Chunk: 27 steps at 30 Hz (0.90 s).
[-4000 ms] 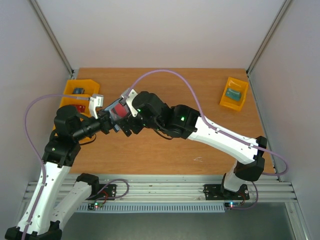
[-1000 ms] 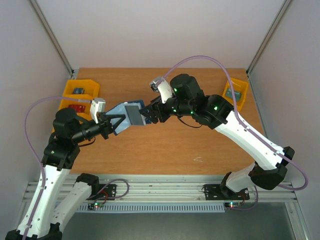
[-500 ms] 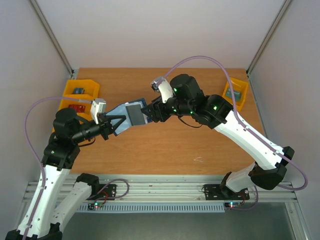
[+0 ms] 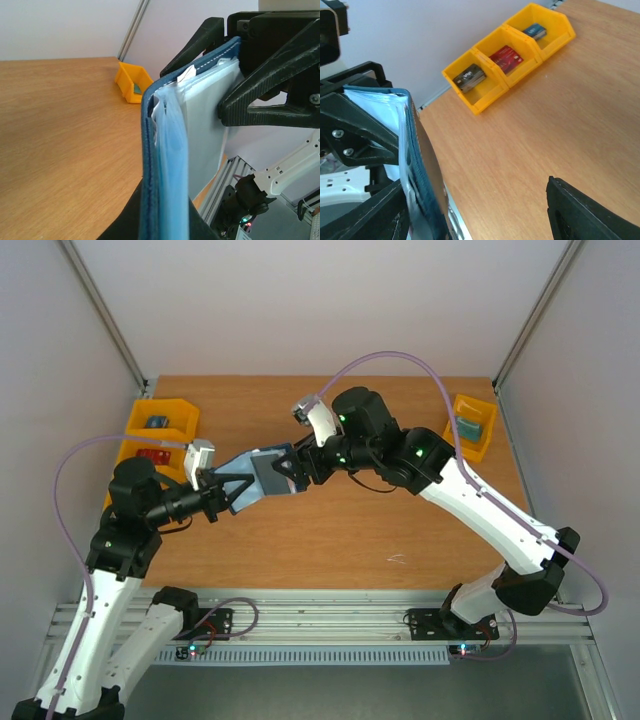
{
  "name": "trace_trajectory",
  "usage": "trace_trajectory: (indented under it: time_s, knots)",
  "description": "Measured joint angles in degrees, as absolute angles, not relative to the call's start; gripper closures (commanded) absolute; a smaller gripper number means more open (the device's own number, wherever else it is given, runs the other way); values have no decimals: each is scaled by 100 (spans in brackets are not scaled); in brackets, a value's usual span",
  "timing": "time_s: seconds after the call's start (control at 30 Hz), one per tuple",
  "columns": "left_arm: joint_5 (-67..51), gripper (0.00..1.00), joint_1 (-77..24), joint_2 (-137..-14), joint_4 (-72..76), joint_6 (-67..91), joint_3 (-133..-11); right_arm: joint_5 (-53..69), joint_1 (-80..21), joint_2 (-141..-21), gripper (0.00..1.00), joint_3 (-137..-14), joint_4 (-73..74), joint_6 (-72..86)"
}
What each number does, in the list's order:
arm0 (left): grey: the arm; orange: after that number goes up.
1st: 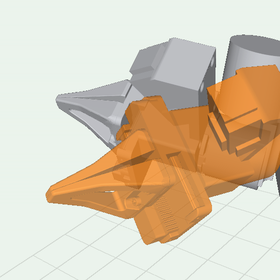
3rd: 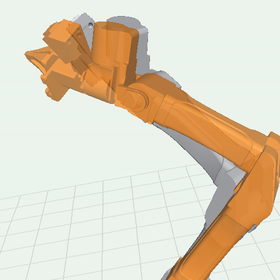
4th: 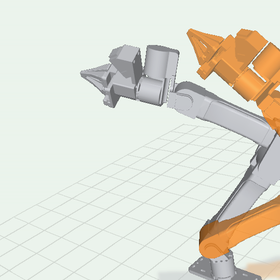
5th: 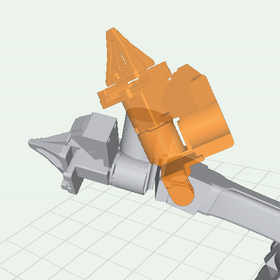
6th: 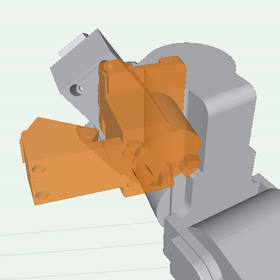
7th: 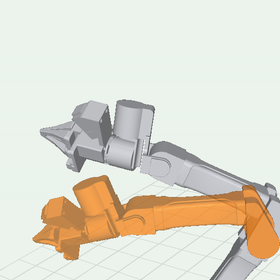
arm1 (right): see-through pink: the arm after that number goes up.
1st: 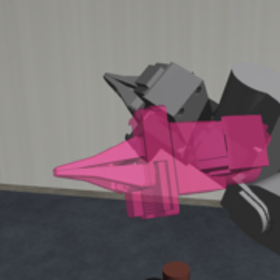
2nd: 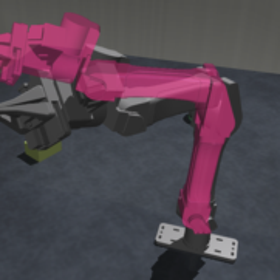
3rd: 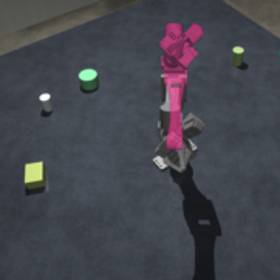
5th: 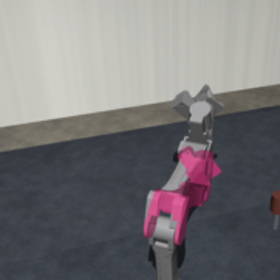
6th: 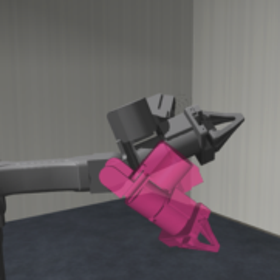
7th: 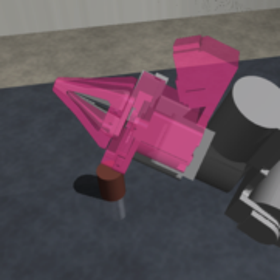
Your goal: Take the credit cards out of the card holder
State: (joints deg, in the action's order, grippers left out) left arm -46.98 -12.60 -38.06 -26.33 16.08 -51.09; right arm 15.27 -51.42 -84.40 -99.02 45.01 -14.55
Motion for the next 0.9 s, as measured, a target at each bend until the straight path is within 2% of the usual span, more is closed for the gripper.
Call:
trace_trajectory:
  time_s: [0.17, 0.7, 0.9]
  knots:
    - [-4713, 100, -1262, -3747, -2591, 1640, -5050, 1911, -5118, -8458, 27, -9870, 4320, -1463]
    - [-4705, 100, -1262, -3710, -2591, 1647, -5041, 2182, -4821, -7701, 44, -9015, 4123, -1374]
    - [-4703, 100, -1262, -3710, -2596, 1625, -5041, 2331, -4816, -7789, 46, -9015, 3983, -1225]
